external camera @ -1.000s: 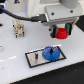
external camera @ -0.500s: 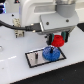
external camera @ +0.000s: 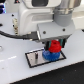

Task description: Insert the blue gear onto the right peg, followed by the red gear

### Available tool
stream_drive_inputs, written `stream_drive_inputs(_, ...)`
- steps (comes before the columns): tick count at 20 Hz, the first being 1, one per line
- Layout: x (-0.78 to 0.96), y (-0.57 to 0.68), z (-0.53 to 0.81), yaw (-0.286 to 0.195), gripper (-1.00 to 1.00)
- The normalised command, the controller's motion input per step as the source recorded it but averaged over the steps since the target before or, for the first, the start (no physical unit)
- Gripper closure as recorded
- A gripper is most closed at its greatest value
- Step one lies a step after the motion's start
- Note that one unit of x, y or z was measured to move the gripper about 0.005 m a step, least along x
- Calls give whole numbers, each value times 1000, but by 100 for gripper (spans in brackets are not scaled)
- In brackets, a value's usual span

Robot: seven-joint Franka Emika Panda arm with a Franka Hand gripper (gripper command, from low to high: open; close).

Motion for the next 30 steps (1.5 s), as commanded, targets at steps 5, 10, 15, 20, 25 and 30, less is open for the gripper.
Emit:
stream_drive_inputs(5, 78, -16, -32, 0, 100)
stream_drive_inputs(10, 46, 8, 310, 0, 100)
stream_drive_inputs(15, 32, 6, 173, 0, 100)
stream_drive_inputs(20, 50, -97, 82, 0, 100)
stream_drive_inputs(25, 132, -158, -54, 0, 100)
stream_drive_inputs(30, 165, -102, -92, 0, 100)
